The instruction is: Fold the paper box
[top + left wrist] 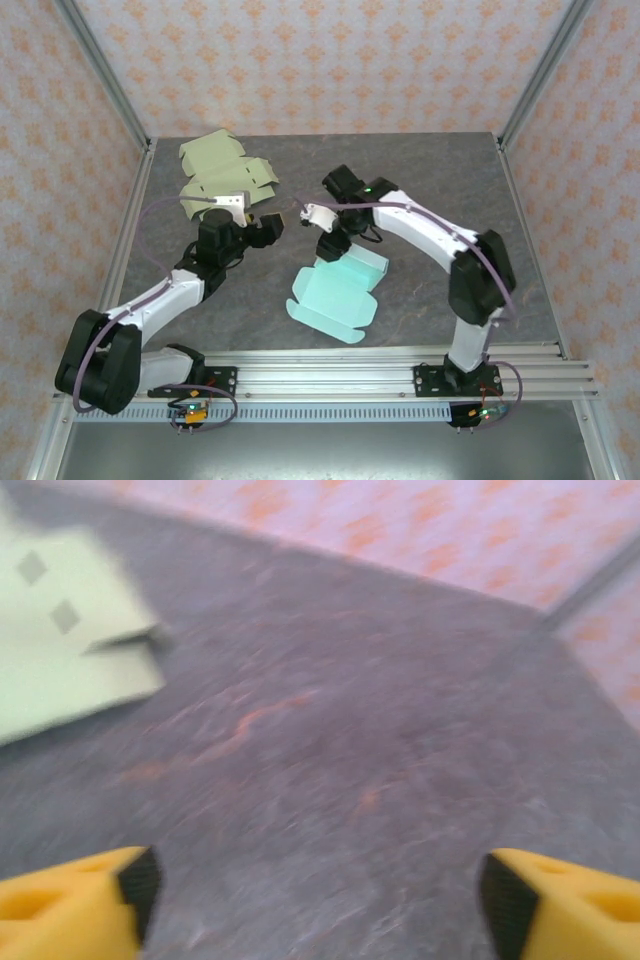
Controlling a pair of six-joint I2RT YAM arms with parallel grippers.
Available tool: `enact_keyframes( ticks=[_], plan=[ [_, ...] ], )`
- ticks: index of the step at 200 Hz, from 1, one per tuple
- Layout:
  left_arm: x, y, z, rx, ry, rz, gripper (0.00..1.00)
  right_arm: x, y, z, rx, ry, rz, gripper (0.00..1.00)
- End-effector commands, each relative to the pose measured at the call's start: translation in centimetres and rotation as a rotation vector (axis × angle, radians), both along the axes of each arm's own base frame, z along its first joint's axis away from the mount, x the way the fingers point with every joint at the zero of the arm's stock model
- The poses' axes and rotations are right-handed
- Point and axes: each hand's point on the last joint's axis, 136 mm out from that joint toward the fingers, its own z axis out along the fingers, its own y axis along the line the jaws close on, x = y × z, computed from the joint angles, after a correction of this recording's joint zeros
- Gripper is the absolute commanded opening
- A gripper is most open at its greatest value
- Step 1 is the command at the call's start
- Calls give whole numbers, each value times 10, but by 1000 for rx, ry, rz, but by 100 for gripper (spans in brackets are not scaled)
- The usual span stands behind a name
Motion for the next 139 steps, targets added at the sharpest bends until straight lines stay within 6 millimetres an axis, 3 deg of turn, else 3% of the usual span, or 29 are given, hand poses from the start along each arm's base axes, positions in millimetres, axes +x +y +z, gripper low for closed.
enact_keyframes(
  ticks=[1,32,46,69,112,139],
  plan=[
    [-19,-25,58,-41,-274,-196,96,-7,-6,34,129,-71,172,38],
    [-50,-69,55,92,-345,-475,96,-35,-35,72,309,22,330,39],
    [-70,-91,50,149,-371,-618,95,-33,-41,75,316,3,319,39],
    [-92,-122,23,340,-326,-797,94,-33,-43,72,312,-17,320,41],
    [-90,-138,10,442,-333,-908,91,-34,-36,76,363,0,328,40],
    [-85,-146,9,472,-339,-948,84,-36,-35,78,375,2,324,40]
  ],
)
